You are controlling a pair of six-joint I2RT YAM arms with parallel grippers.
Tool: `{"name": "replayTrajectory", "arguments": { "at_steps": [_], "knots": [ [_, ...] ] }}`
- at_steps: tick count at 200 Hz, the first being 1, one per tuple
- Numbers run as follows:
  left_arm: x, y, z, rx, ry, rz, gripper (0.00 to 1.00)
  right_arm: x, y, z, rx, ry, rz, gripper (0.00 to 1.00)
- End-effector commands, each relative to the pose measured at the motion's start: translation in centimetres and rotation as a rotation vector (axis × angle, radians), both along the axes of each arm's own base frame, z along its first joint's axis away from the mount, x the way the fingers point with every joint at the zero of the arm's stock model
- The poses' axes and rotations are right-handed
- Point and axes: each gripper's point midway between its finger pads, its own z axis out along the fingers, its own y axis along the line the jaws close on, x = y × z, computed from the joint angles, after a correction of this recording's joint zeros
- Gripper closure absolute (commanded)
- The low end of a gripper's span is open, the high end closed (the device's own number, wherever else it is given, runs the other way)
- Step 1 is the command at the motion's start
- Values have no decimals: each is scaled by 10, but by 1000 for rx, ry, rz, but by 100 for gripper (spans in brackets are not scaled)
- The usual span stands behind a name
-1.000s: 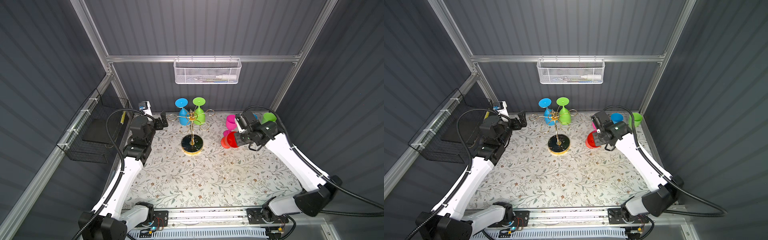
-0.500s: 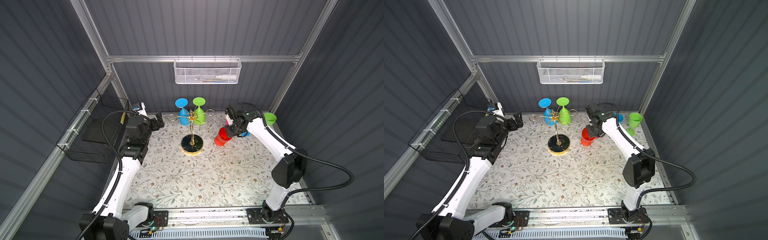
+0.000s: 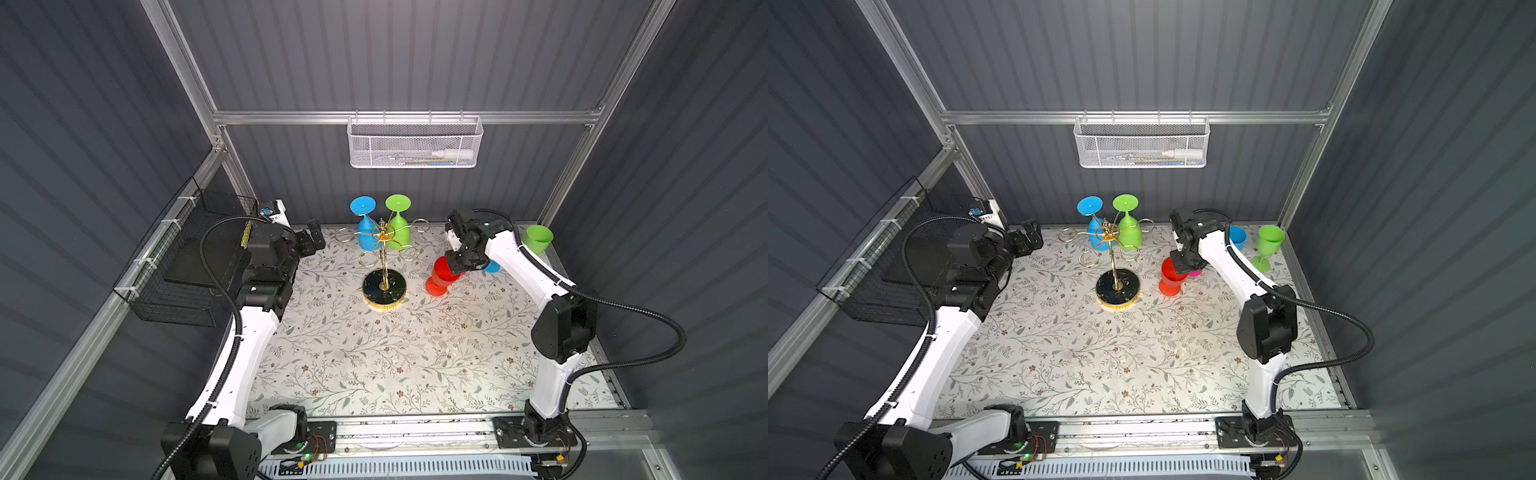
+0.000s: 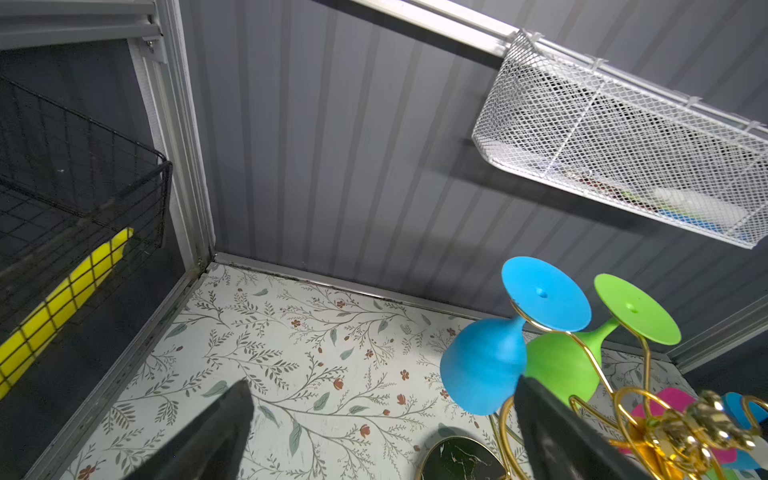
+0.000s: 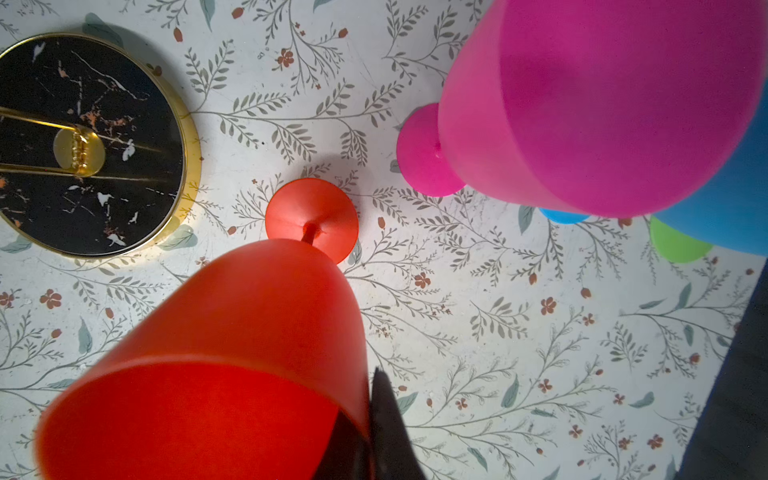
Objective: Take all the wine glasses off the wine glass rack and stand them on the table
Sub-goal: 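Lower the red glass upright onto the table beside the magenta glass, then open the right gripper and raise it while the left gripper reaches toward the blue glass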
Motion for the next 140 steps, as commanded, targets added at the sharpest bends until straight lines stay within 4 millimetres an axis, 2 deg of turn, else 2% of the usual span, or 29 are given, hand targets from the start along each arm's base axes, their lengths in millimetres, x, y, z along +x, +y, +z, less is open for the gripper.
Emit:
{"name": "replayTrajectory", "arguments": {
  "at_steps": [1, 29, 80, 114, 121, 124, 140],
  "knots": [
    [2, 5, 9, -55, 14, -2, 1, 0, 1, 1, 4, 17, 16, 90],
    [9, 8, 7, -102, 26, -13, 0, 3, 5, 7, 21, 0, 22, 83],
    [25, 7, 2, -173, 56, -68, 1, 8, 8, 28, 78, -48, 23, 61],
    [43, -5, 3, -226, 86, -176, 2, 6, 0, 61, 166, -134, 1, 43],
    [48, -9, -3, -249, 109, -213, 2, 4, -2, 70, 186, -162, -6, 41],
    [51, -10, 8, -252, 90, -224, 3, 3, -3, 73, 195, -174, -8, 40],
    [60, -27, 5, -310, 123, -349, 5, -4, -8, 92, 271, -240, -22, 34]
  ]
}}
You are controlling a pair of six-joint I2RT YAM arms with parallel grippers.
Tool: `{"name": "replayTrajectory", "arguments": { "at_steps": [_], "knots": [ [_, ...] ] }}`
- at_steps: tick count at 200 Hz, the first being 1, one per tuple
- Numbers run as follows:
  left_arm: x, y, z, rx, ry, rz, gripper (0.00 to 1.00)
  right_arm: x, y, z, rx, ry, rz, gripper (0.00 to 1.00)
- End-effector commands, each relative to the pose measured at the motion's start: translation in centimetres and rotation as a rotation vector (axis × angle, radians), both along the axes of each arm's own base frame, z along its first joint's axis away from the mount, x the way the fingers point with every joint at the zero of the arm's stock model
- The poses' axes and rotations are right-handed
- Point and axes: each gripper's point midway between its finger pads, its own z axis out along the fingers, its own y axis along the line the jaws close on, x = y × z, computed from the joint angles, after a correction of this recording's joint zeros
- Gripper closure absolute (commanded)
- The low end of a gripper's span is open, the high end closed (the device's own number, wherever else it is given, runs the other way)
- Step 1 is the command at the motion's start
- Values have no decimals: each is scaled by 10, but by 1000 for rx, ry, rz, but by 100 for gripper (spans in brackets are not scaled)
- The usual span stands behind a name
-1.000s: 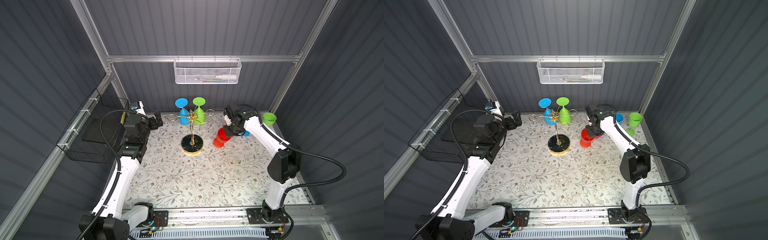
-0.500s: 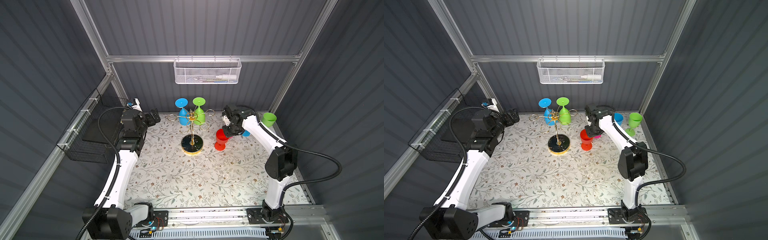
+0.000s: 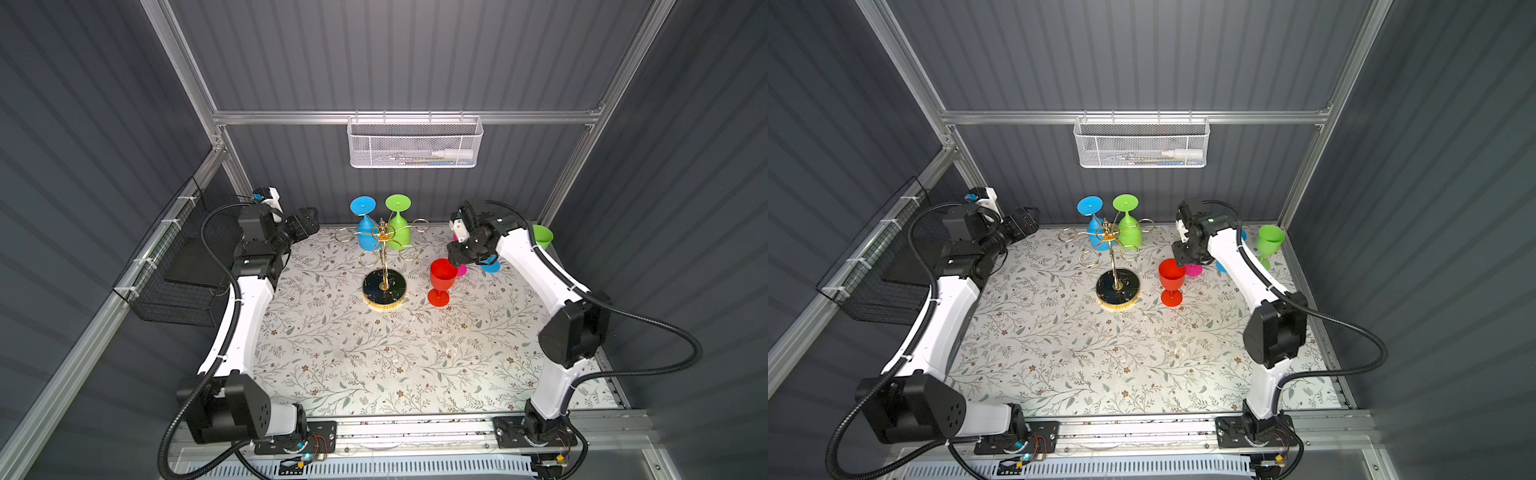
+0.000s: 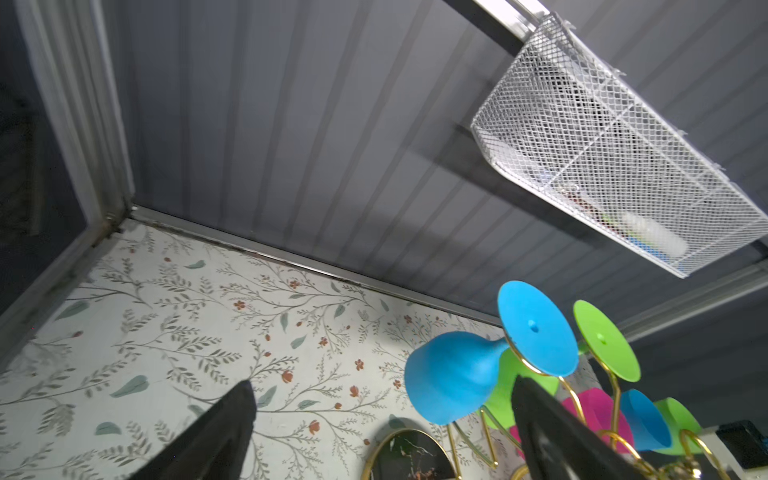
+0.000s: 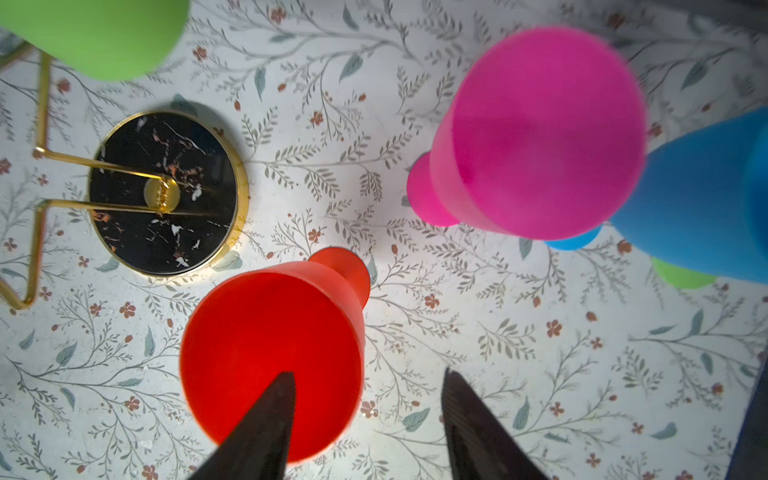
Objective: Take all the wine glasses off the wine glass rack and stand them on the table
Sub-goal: 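Open the right gripper and raise it while the left gripper reaches toward the blue glass, then close the left gripper on the blue glass's foot on the rack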
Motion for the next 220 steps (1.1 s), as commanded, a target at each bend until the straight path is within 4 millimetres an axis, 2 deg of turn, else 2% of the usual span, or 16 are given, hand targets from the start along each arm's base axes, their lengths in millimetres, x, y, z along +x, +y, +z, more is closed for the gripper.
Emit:
{"name": "replayTrajectory", "arguments": {
  "at_steps": [1, 20, 23, 59, 90, 131, 158, 186, 220],
  "knots": [
    [7, -27, 11, -104, 9, -193, 6, -8, -4, 44, 130, -126, -16, 34],
    [17, -48, 5, -163, 39, -335, 9, -18, -6, 62, 246, -211, -16, 28],
    [19, -51, 5, -173, 40, -358, 10, -19, -6, 71, 271, -237, -15, 27],
    [37, -71, -13, -249, 110, -516, 16, -37, -13, 91, 397, -375, -17, 21],
    [42, -78, -20, -266, 114, -576, 18, -44, -14, 93, 417, -384, -12, 19],
    [49, -86, -12, -296, 84, -628, 18, -45, -9, 90, 442, -368, 5, 19],
    [51, -98, -11, -296, 88, -665, 18, -43, -8, 85, 444, -358, 4, 18],
    [53, -113, -19, -264, 113, -686, 18, -43, -7, 81, 446, -345, 4, 18],
    [61, -118, -32, -241, 159, -671, 21, -43, -6, 83, 449, -350, 8, 17]
  ]
}}
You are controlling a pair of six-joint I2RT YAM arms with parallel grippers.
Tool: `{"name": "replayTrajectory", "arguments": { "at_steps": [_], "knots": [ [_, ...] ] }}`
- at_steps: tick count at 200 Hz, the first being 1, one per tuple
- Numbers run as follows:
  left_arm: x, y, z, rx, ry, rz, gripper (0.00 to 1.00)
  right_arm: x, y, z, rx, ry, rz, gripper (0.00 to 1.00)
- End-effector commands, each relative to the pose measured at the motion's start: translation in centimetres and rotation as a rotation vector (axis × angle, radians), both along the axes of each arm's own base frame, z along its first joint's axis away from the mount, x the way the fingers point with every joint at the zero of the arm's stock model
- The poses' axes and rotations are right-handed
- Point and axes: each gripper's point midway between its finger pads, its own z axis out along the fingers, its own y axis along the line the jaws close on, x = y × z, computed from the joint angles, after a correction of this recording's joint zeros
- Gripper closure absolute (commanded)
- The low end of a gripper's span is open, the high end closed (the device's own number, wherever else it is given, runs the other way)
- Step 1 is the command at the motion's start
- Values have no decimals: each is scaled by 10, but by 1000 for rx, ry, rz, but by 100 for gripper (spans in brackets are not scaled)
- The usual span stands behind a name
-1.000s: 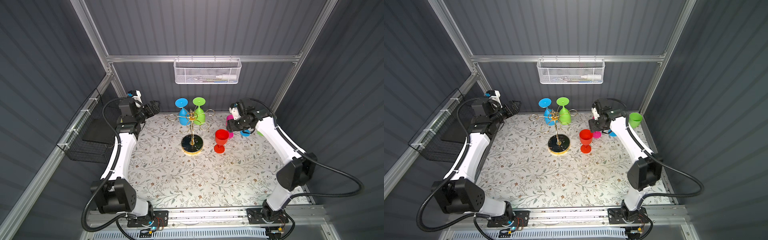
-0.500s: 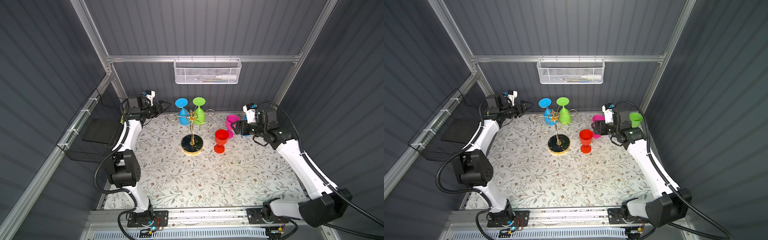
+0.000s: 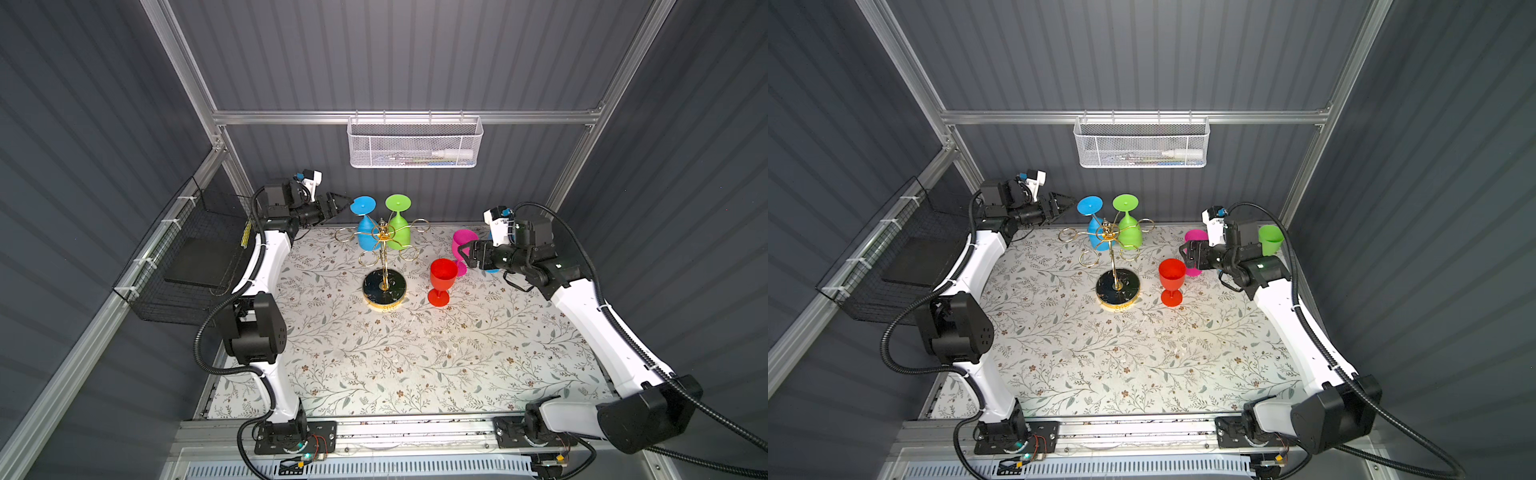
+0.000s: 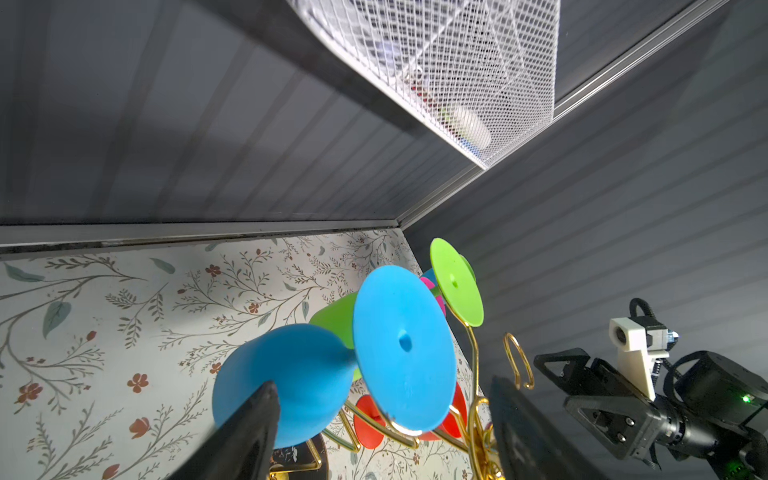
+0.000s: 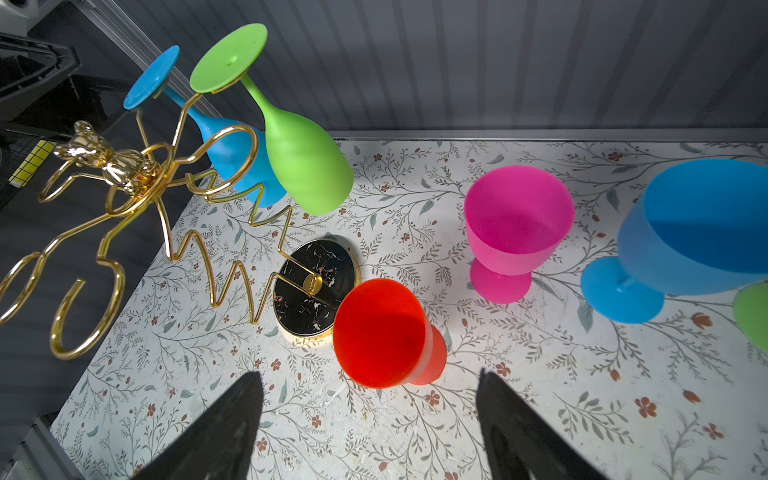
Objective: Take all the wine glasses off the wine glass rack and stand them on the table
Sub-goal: 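Close the left gripper on the blue glass's foot on the rack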
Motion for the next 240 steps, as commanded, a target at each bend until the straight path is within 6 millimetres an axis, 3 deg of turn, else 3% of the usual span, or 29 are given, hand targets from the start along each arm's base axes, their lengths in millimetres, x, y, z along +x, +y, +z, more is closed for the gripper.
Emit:
{"name": "replayTrajectory", "arguments": {
  "at_steps": [1, 37, 78, 142, 202, 240],
  "knots": [
    [2, -6, -5, 35, 12, -14, 21, 1, 2, 0, 14, -4, 12, 17],
    [4, -16, -8, 75, 5, -20, 25, 2, 2, -2, 13, 2, 13, 17],
    [5, -23, -19, 120, 39, -30, 44, 2, 3, -3, 11, 3, 14, 16],
    [7, -21, -16, 123, 44, -18, 71, 1, 2, -6, 13, 8, 12, 16],
    [6, -20, -8, 117, 37, -4, 73, 0, 1, -7, 8, 7, 11, 15],
    [6, -19, -2, 114, 28, 5, 81, -1, 2, -8, 8, 13, 14, 15]
  ]
}}
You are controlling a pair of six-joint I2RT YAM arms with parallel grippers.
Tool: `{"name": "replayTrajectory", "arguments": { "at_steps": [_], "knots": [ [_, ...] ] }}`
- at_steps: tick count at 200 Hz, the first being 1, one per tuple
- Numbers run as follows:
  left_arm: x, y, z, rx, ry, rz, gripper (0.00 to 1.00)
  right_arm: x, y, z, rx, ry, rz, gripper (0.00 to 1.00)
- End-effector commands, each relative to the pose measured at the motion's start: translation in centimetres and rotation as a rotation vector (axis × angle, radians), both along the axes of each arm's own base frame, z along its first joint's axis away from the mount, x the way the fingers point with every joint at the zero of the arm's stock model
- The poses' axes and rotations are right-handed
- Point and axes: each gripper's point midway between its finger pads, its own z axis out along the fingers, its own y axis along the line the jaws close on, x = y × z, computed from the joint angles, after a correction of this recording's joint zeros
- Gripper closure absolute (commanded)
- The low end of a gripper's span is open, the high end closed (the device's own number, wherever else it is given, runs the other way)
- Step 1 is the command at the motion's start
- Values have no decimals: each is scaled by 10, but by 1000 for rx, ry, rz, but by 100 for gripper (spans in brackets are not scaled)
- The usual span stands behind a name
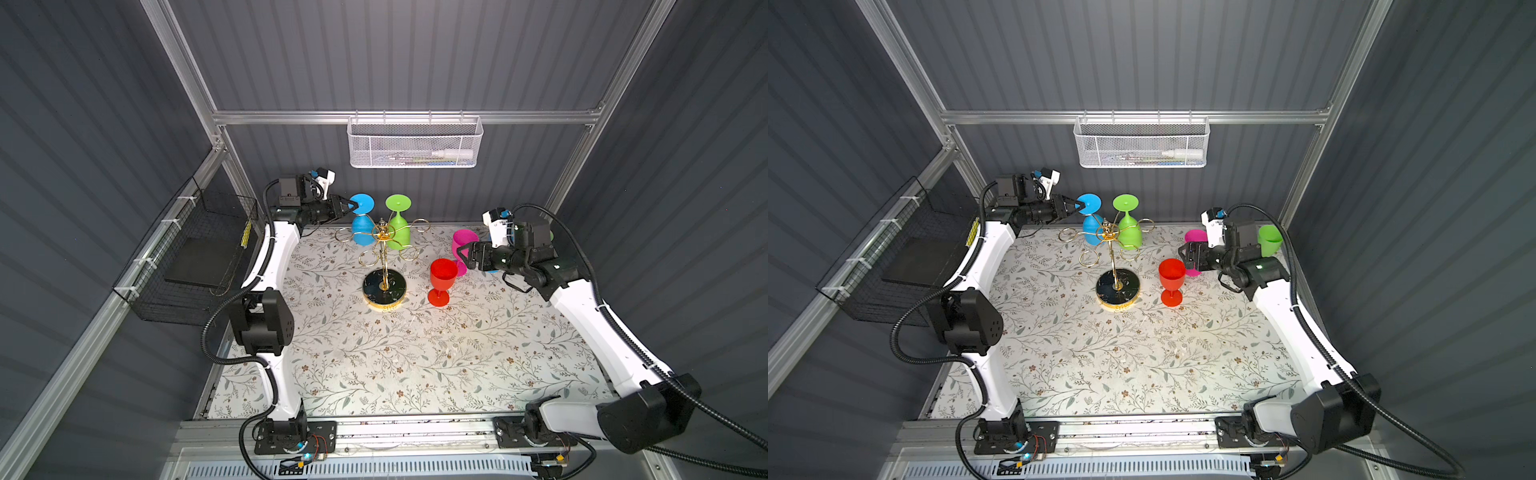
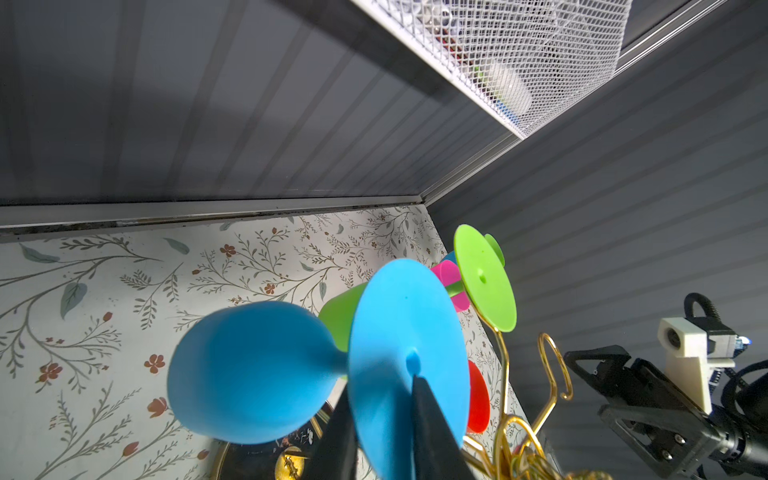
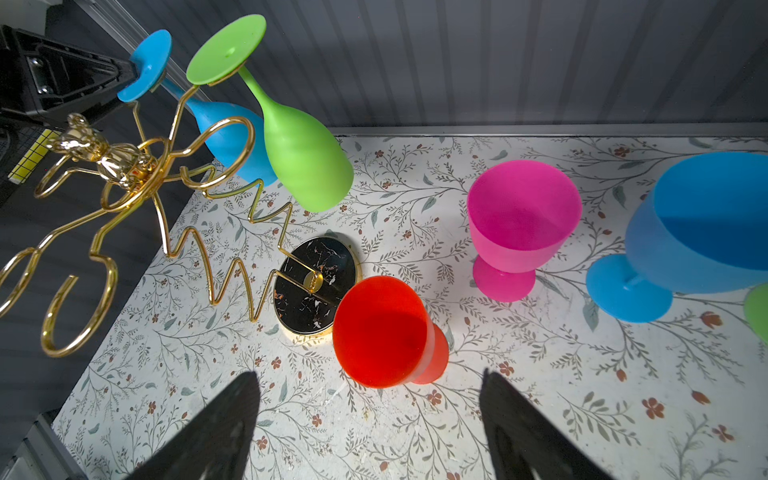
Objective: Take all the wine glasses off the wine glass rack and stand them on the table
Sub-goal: 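Close the left gripper on the blue glass's foot on the rack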
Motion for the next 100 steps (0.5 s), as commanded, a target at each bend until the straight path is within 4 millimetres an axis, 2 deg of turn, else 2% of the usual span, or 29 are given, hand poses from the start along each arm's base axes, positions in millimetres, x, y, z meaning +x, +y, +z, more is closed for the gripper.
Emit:
{"name": "replayTrajectory", "arguments": {
  "at_steps": [1, 29, 100],
  "knots": [
    [1, 1, 5, 3, -2, 7, 82, -1, 0, -2, 6, 5, 8, 15],
    [1, 1, 8, -2, -5, 11, 90, -1, 1, -3, 6, 9, 9, 15],
    [-2, 4, 18, -37, -4, 9, 95, -2, 1, -4, 10, 14, 13, 14]
  ]
}}
